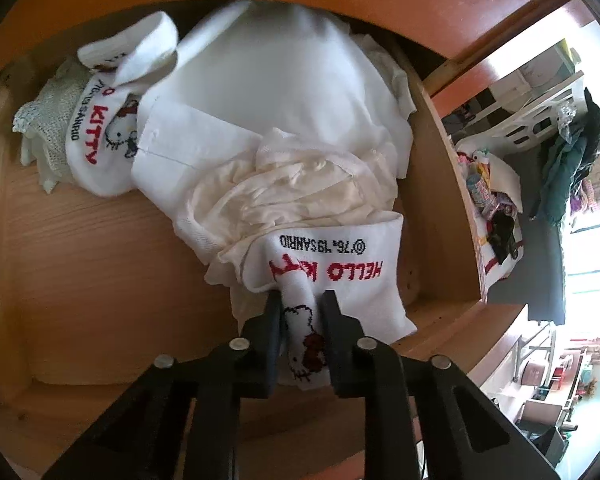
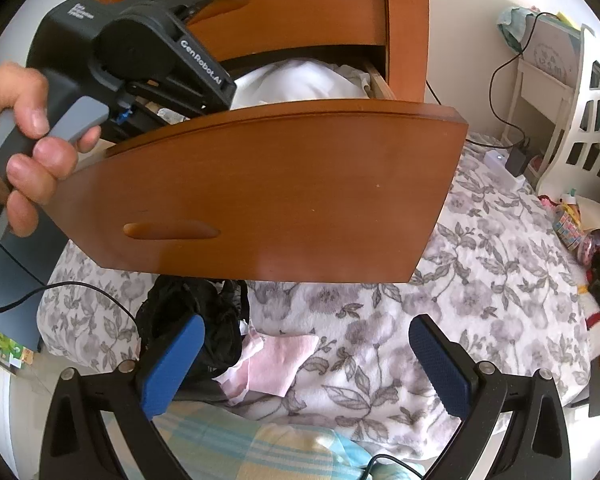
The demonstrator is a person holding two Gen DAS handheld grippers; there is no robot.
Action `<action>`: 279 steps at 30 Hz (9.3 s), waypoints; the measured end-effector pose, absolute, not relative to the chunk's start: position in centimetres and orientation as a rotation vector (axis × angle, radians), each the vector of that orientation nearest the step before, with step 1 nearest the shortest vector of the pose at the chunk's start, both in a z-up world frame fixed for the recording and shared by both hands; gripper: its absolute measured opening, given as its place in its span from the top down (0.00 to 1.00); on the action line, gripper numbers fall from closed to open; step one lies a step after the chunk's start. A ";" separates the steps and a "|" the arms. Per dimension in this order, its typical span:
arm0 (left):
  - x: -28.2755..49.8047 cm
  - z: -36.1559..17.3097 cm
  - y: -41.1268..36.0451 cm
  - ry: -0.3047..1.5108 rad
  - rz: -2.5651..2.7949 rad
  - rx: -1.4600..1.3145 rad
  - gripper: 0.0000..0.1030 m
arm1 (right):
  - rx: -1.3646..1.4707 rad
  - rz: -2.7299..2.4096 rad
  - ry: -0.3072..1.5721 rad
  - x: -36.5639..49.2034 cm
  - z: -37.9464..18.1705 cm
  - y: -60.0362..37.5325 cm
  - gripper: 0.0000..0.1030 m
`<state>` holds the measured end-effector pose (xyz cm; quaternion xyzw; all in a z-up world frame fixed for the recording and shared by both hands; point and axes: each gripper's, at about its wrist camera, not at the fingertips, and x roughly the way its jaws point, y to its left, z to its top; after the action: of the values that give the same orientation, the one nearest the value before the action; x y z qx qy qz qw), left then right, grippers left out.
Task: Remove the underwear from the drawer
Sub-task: 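Close the left tool on the white Hello Kitty sock, then lift the Hello Kitty sock up out of the drawer with the left tool, then lower the Hello Kitty sock onto the clothes pile and open the left tool, then reach the left tool back into the drawer toward the cream lace garment, then close the left tool on the cream lace garment, then pull the cream lace garment up out of the drawer with the left tool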
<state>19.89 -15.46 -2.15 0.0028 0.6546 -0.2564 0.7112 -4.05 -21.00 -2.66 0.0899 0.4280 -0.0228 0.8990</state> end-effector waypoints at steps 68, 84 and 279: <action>2.1 11.6 2.8 0.702 -0.419 -0.020 0.92 | -0.003 -0.096 0.855 -7.5 2.1 -14.3 0.00; 3.5 1.4 -1.0 1.006 -0.504 0.020 0.92 | 0.017 -0.094 0.884 -7.4 0.8 -14.8 0.00; 4.5 18.7 2.7 0.577 -0.682 -0.345 0.95 | 0.132 -0.098 0.888 -6.7 -1.1 -18.8 0.00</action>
<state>4.47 2.74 18.74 -0.1658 0.2777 -0.3280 0.8876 -6.67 -18.82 -1.10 0.0639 0.4292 -0.0476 0.8997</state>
